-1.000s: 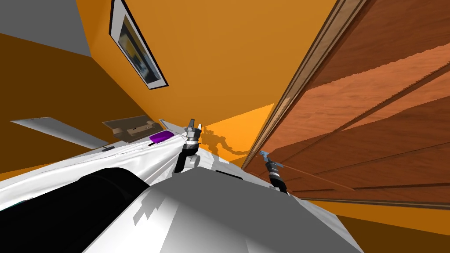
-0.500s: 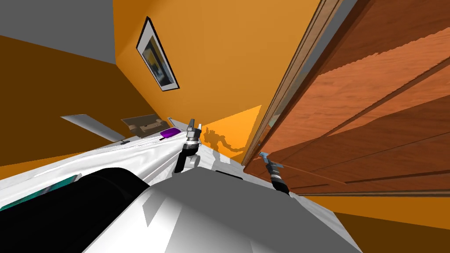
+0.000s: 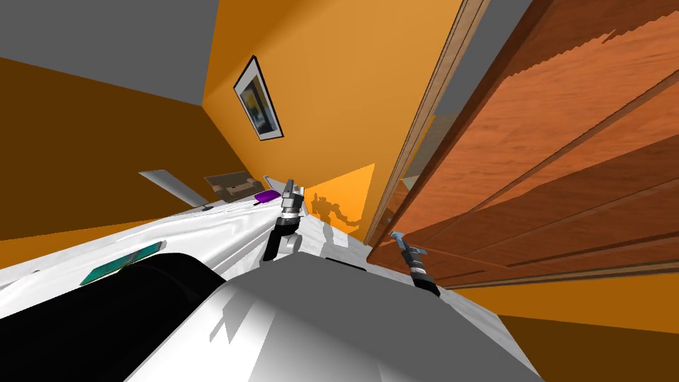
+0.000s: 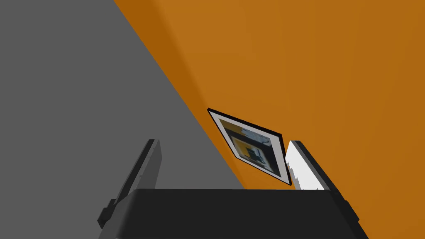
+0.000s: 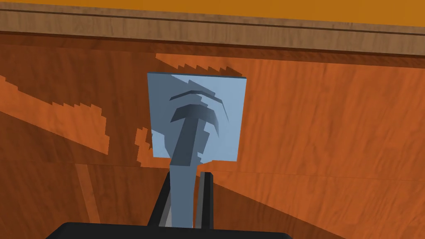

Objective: Pull the door open

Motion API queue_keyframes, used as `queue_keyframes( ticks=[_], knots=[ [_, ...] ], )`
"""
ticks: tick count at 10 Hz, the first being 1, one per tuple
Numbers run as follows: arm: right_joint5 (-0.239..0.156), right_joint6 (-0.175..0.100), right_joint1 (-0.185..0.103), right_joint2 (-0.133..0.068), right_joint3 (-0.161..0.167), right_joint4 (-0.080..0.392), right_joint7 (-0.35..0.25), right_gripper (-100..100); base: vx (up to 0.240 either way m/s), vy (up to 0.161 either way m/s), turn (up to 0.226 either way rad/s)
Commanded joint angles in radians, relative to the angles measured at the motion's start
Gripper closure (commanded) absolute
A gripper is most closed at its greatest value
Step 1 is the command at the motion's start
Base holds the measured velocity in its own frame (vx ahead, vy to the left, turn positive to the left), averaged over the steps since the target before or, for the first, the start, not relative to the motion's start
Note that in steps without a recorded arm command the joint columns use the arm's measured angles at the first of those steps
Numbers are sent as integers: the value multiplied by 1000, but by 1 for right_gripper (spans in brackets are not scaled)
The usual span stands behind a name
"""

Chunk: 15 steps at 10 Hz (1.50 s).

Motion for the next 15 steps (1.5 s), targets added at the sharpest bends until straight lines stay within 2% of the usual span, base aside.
queue_keyframes(
  ticks=[1, 2, 4, 10, 11, 12, 15],
  knots=[
    [7, -29, 16, -12, 7, 5, -15, 100, -132, -36, 133],
    [9, -38, 21, -16, 9, 6, -19, 100, -170, -65, 123],
    [20, -82, 45, -34, 19, 13, -41, 100, -170, -51, 126],
    [44, -182, 100, -76, 43, 30, -92, 100, -163, -57, 109],
    [41, -167, 96, -72, 39, 24, -85, 100, -78, -31, 17],
    [43, -193, 109, -76, 41, 36, -90, 100, -120, -70, 200],
    [45, -236, 128, -86, 41, 56, -99, 100, -226, -91, 210]
  ],
)
